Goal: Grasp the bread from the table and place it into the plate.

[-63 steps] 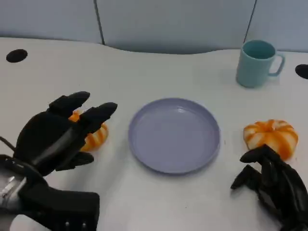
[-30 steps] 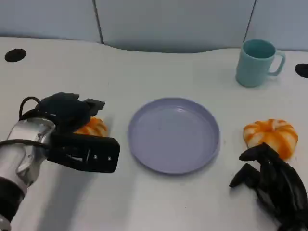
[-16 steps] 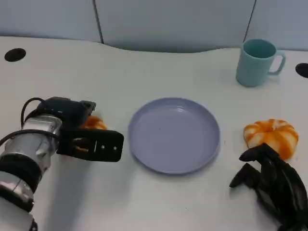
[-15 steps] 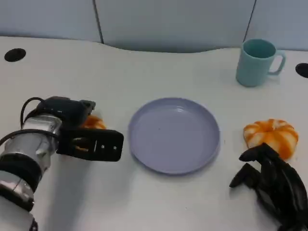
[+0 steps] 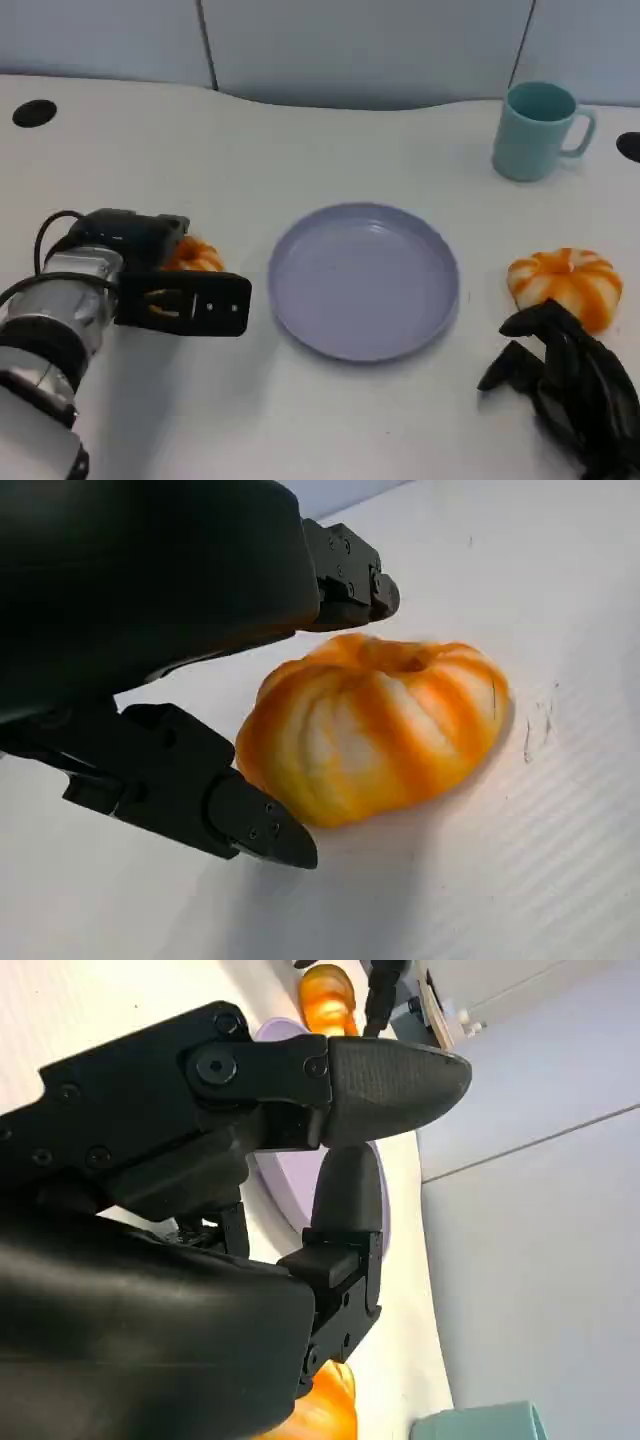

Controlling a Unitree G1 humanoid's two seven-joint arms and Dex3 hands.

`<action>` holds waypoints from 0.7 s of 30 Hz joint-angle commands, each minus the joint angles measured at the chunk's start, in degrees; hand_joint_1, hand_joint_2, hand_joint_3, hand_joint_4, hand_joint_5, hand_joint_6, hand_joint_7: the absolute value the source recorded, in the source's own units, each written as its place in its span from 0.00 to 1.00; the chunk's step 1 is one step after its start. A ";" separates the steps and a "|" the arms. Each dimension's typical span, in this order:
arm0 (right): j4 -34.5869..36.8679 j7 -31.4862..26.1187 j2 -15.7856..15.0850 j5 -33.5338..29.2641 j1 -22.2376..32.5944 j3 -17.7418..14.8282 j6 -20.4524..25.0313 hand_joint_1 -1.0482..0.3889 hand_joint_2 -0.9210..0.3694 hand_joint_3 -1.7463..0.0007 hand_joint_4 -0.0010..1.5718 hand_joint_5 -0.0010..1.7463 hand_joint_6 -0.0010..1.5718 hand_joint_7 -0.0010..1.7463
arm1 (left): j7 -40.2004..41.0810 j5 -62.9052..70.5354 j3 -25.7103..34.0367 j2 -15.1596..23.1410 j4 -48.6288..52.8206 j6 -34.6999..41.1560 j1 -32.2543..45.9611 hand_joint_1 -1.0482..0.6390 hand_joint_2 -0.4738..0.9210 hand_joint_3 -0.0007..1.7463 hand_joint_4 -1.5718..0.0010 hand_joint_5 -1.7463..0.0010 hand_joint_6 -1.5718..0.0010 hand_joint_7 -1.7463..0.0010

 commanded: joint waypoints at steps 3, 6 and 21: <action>-1.84 -0.47 -0.83 -0.18 1.86 0.00 -0.10 0.41 0.00 0.71 0.29 1.00 0.23 0.91 | -0.75 -1.05 -0.72 -0.44 5.01 -2.13 -1.55 0.50 0.89 0.01 0.98 0.99 0.93 0.99; -1.82 -0.13 -1.02 -0.27 2.01 0.05 -0.46 0.41 0.00 0.70 0.29 1.00 0.22 0.91 | -0.33 -1.36 -0.99 -0.72 5.79 -2.53 -1.79 0.49 0.89 0.01 0.98 0.99 0.93 0.99; -2.96 -0.49 -0.77 -0.44 2.84 0.43 -0.28 0.41 0.00 0.71 0.30 1.00 0.22 0.92 | 4.66 -1.10 -3.62 -1.79 6.92 -3.19 -0.67 0.50 0.97 0.04 0.71 0.92 0.69 0.97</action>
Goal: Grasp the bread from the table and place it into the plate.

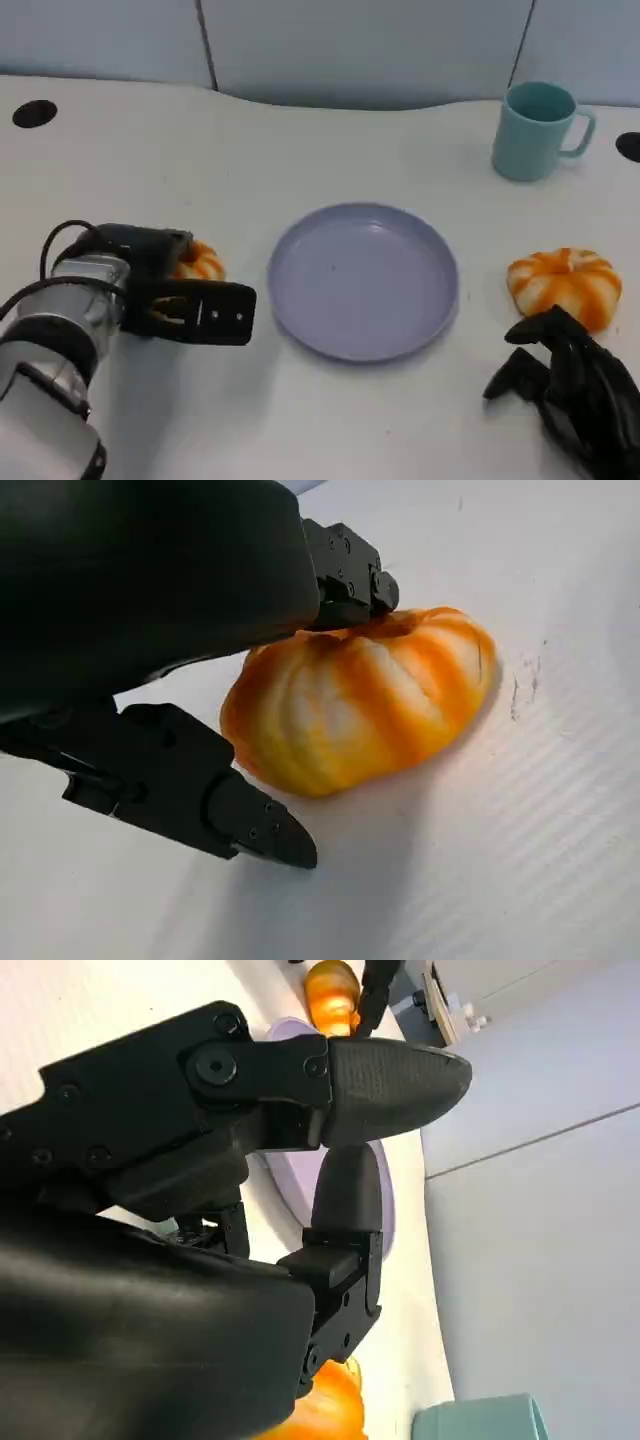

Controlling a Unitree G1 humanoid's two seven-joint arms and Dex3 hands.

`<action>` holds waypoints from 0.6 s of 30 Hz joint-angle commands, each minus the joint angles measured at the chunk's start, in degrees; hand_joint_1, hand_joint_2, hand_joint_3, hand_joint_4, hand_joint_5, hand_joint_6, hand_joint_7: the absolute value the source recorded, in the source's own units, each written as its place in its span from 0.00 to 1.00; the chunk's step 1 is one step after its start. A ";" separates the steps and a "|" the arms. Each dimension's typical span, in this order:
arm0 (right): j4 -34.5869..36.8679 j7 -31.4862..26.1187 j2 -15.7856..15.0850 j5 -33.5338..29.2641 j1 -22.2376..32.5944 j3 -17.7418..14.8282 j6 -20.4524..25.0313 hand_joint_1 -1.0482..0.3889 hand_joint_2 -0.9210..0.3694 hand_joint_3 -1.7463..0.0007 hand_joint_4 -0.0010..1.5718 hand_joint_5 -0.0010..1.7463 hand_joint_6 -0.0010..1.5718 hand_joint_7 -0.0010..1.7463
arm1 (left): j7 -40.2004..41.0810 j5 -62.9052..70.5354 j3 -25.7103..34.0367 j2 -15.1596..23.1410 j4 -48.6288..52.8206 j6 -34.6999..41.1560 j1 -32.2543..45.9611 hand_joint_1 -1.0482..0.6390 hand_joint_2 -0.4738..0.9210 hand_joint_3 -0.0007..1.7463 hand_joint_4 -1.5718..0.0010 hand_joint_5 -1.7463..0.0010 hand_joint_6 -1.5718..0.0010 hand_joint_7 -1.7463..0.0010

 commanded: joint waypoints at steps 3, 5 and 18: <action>-0.04 0.03 -0.62 -0.26 0.45 0.24 -1.01 0.41 0.00 0.70 0.30 1.00 0.22 0.92 | 6.50 0.93 -1.61 0.53 0.74 -1.69 1.36 0.50 1.00 0.11 0.50 0.86 0.54 0.96; -0.56 -0.17 -0.58 -0.08 0.71 0.28 -0.36 0.41 0.00 0.70 0.30 1.00 0.22 0.92 | 8.81 1.19 -2.08 0.63 0.81 -2.13 1.73 0.50 1.00 0.13 0.42 0.83 0.43 0.95; -1.92 -0.48 -0.52 0.27 1.47 0.51 0.31 0.41 0.00 0.70 0.29 1.00 0.22 0.93 | 18.36 0.96 -3.15 0.97 1.21 -4.03 4.49 0.46 0.99 0.25 0.56 0.00 0.58 0.33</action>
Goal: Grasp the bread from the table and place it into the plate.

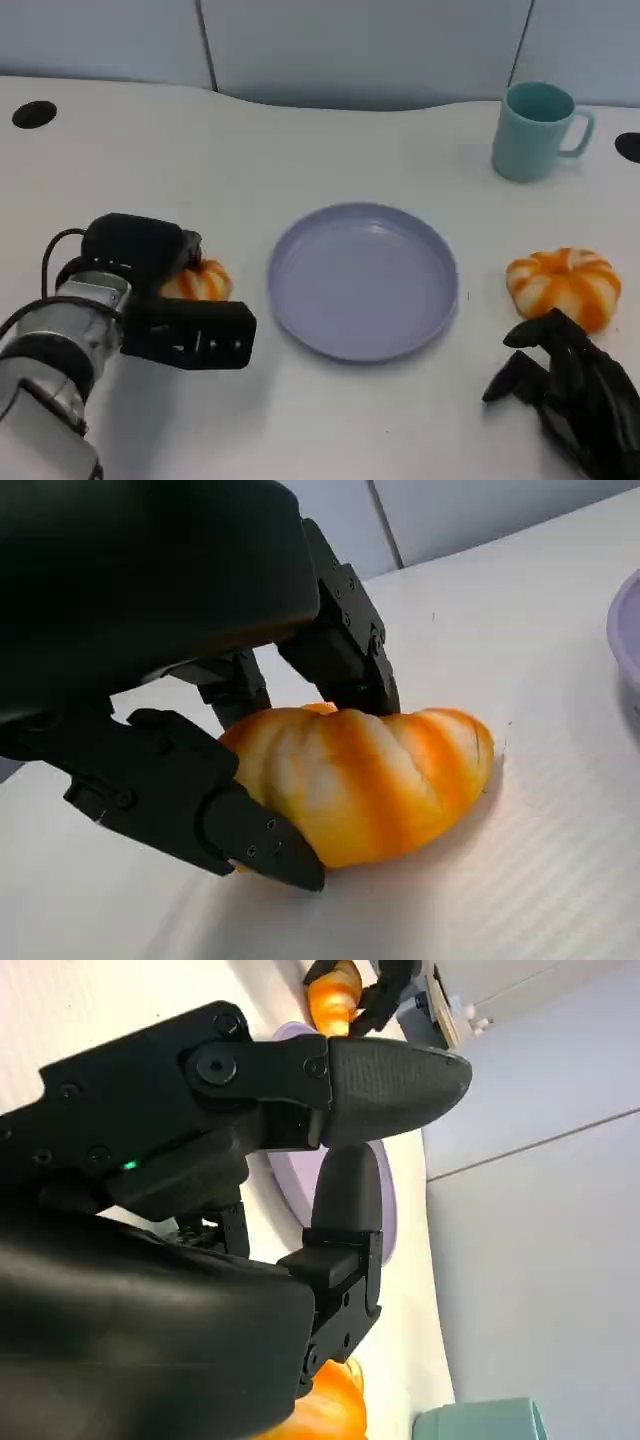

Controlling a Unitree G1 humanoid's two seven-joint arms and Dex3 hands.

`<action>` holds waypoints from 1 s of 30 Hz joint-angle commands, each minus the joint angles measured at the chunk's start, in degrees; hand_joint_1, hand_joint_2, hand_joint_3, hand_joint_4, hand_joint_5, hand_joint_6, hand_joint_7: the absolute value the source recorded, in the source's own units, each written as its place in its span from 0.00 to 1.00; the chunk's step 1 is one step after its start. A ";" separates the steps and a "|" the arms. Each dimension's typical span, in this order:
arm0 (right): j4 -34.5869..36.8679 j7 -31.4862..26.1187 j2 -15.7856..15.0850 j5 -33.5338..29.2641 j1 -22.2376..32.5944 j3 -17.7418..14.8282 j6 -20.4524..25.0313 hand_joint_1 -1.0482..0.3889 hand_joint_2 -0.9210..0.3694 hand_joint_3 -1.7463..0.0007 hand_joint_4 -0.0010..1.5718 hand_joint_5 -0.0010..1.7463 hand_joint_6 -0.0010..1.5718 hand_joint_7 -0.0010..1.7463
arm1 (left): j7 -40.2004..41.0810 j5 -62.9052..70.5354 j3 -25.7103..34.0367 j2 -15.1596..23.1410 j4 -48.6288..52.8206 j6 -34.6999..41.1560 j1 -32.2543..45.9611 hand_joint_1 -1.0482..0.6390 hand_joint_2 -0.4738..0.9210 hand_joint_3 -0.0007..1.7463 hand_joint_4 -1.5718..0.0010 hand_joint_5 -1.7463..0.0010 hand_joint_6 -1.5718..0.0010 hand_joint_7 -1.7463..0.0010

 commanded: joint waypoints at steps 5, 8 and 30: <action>-0.74 -0.34 -0.49 0.36 0.49 -0.22 0.27 0.40 0.00 0.71 0.29 1.00 0.21 0.92 | 5.20 -0.94 1.02 0.72 0.54 -1.77 3.76 0.47 0.96 0.28 0.55 0.00 0.58 0.26; -0.19 -0.04 -0.53 0.19 0.21 -0.19 -0.47 0.41 0.00 0.71 0.29 1.00 0.22 0.92 | 8.56 -1.81 2.08 0.93 0.39 -3.45 4.55 0.47 0.91 0.33 0.55 0.00 0.53 0.42; -0.80 0.07 -0.87 1.18 -0.14 -0.36 2.32 0.41 0.00 0.72 0.29 1.00 0.23 0.92 | 22.62 -12.32 16.00 1.88 -2.53 -23.03 6.24 0.60 0.76 0.52 0.55 0.00 0.66 0.00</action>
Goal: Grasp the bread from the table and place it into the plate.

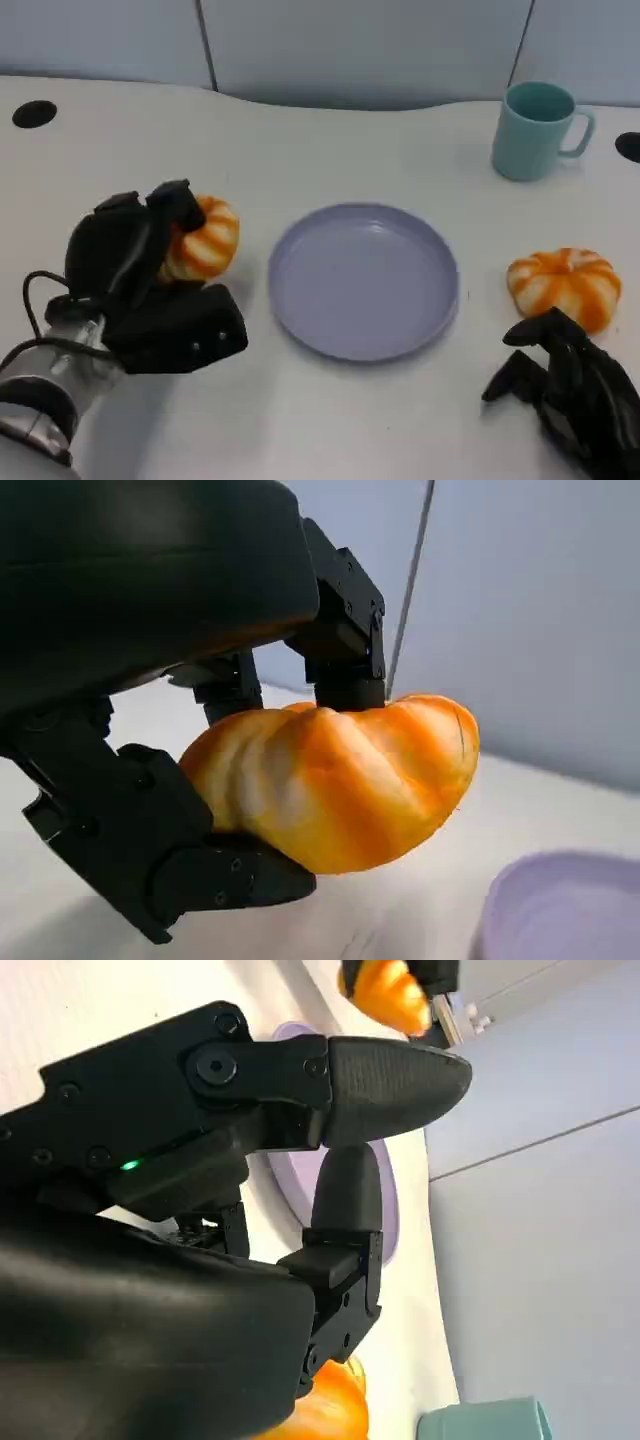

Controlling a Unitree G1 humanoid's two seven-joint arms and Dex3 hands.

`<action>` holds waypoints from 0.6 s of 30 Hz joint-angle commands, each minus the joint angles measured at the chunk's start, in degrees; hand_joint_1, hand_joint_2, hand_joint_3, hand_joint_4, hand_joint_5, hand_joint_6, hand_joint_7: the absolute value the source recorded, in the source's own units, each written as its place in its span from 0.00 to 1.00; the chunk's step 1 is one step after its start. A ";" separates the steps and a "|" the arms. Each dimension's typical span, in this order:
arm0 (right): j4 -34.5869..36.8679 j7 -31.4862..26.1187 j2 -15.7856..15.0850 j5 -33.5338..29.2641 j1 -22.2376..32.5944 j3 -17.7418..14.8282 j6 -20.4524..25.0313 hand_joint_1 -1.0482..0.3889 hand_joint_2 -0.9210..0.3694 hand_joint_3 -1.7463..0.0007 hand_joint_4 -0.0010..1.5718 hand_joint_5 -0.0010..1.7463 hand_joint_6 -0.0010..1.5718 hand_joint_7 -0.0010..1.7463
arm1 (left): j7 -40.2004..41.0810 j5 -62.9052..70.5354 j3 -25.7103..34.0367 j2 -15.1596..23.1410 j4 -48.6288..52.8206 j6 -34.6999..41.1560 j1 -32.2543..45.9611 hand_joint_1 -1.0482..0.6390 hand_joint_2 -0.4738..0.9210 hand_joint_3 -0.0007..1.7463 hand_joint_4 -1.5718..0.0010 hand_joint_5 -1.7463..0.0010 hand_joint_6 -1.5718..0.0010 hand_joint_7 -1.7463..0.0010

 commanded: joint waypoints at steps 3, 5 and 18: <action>0.23 -0.02 -0.92 0.04 -0.16 -0.27 0.01 0.41 0.00 0.72 0.29 1.00 0.23 0.92 | -0.64 -1.75 2.25 1.98 -1.48 -4.45 -1.27 0.58 0.73 0.57 0.54 0.00 0.64 0.00; 0.18 -0.31 -0.90 -0.19 -0.12 -0.25 0.02 0.41 0.00 0.72 0.29 1.00 0.23 0.92 | -1.17 -1.60 2.16 2.41 -1.97 -6.67 -1.75 0.60 0.69 0.62 0.53 0.00 0.62 0.00; 1.01 0.13 -1.01 0.01 -0.50 -0.30 0.58 0.41 0.00 0.72 0.29 1.00 0.23 0.91 | -17.45 -0.38 0.02 1.51 -3.93 -13.69 -9.26 0.55 0.66 0.64 0.50 0.00 0.56 0.01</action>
